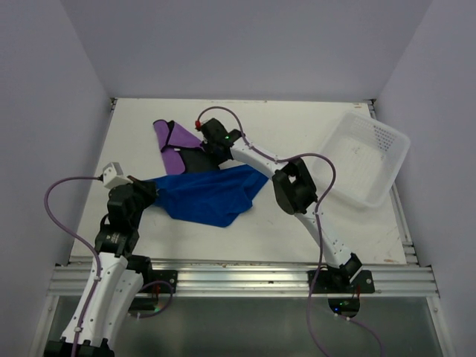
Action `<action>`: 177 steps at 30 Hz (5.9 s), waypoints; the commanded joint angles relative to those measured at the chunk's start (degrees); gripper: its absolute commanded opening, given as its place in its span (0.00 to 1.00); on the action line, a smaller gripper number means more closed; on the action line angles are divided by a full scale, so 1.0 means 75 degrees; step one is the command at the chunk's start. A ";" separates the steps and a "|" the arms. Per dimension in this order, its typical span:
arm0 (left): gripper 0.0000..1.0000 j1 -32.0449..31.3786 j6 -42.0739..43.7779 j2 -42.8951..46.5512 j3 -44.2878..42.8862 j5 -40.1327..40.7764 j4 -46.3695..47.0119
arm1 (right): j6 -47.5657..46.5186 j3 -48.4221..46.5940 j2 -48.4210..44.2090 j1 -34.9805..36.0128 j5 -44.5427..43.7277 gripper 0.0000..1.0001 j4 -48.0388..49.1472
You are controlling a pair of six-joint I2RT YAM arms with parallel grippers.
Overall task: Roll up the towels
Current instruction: Move the towel to the center of the board, then flatten the towel, then fold the towel
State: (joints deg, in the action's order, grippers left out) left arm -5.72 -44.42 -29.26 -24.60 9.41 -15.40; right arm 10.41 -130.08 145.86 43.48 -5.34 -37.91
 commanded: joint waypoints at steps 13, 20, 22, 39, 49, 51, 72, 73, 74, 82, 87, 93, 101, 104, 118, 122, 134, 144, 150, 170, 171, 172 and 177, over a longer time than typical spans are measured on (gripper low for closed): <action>0.00 -0.0047 0.0040 -0.0283 -0.0247 0.0093 0.0342 | 0.1270 -0.1604 0.0474 -0.2339 -0.2160 0.00 -0.0184; 0.00 -0.0047 0.0017 -0.0505 -0.0306 0.0011 0.0471 | 0.0441 -0.1922 0.0158 -0.2997 -0.1469 0.59 0.0145; 0.00 -0.0047 0.0005 -0.0540 -0.0318 -0.0059 0.0529 | 0.0194 -0.1235 -0.0390 -0.2997 -0.1269 0.79 0.0377; 0.00 -0.0035 0.0076 -0.1114 -0.1032 -0.0257 0.0201 | 0.2486 0.5749 -0.7066 -0.2868 0.0453 0.31 0.1879; 0.00 -0.0011 0.0240 -0.0962 -0.1372 0.0046 0.0003 | 0.6005 1.1566 -0.9358 -0.2365 0.1720 0.33 0.4198; 0.00 -0.0011 0.0240 -0.0951 -0.1419 -0.0035 0.0002 | 0.6263 1.1730 -0.9359 -0.2131 0.1743 0.36 0.4374; 0.00 -0.0011 0.0439 -0.0728 -0.1267 -0.0095 -0.0091 | 0.9825 1.3383 -0.7167 -0.0982 0.1826 0.54 0.7655; 0.00 -0.0011 0.0450 -0.0728 -0.1255 -0.0094 -0.0091 | 0.9884 1.3395 -0.7132 -0.0958 0.1791 0.54 0.7680; 0.00 -0.0011 0.0462 -0.0728 -0.1244 -0.0118 -0.0080 | 0.9978 1.3418 -0.7120 -0.0958 0.1698 0.55 0.7691; 0.00 -0.0023 0.0509 -0.0705 -0.1162 -0.0165 0.0002 | 1.0236 1.3407 -0.7038 -0.0911 0.1709 0.45 0.8008; 0.00 -0.0023 0.0509 -0.0670 -0.1079 -0.0176 0.0037 | 1.0271 1.3103 -0.6851 -0.0899 0.1814 0.39 0.7996; 0.00 -0.0035 0.0521 -0.0646 -0.1056 -0.0165 0.0037 | 1.0353 1.2868 -0.6687 -0.0911 0.1908 0.35 0.7996; 0.00 -0.0070 0.0533 -0.0623 -0.0997 -0.0130 0.0014 | 0.9827 1.2470 -0.7293 -0.0783 0.1452 0.03 0.6688; 0.00 -0.0070 0.0614 -0.0588 -0.1056 -0.0048 0.0003 | 0.9243 1.2189 -0.7926 -0.0771 0.1077 0.00 0.5868; 0.00 0.0760 0.0381 -0.1828 -0.2345 -0.1801 0.0341 | 0.5516 0.9471 -0.9803 -0.1999 0.0091 0.00 0.1974; 0.00 0.1826 -0.0809 -0.2742 -0.2615 -0.3863 0.1078 | 0.4835 0.8604 -0.9547 -0.2913 0.0535 0.00 0.1389; 0.00 0.4218 -0.3380 -0.5344 -0.4147 -0.7370 0.4057 | 0.4201 0.4819 -0.7625 -0.3945 0.1017 0.00 0.0463; 0.00 0.4594 -0.4612 -0.4997 -0.3743 -0.7864 0.5345 | 0.4259 0.4869 -0.8033 -0.4345 0.1742 0.00 0.0881; 0.00 0.5085 -0.4565 -0.3685 -0.0615 -0.8367 0.5861 | 0.4365 0.7902 -0.9357 -0.4356 0.2188 0.00 0.1819; 0.00 0.5789 -0.3887 -0.1396 0.1944 -0.7935 0.2326 | 0.4330 1.1578 -1.1972 -0.4345 0.1639 0.00 0.0895; 0.00 0.5813 -0.3851 -0.1419 0.1990 -0.7934 0.2241 | 0.4319 1.1613 -1.1937 -0.4356 0.1592 0.00 0.0871; 0.00 0.5836 -0.3815 -0.1420 0.2095 -0.7876 0.2183 | 0.4318 1.1614 -1.1832 -0.4345 0.1557 0.00 0.0871; 0.00 0.5895 -0.3932 -0.1431 0.2518 -0.7793 0.2275 | 0.4353 1.1696 -1.1468 -0.4345 0.1428 0.00 0.1011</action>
State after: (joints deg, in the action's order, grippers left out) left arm 37.56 -74.94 -39.94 -7.33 -49.41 3.20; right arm 43.42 -42.70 58.63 10.92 6.81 -30.57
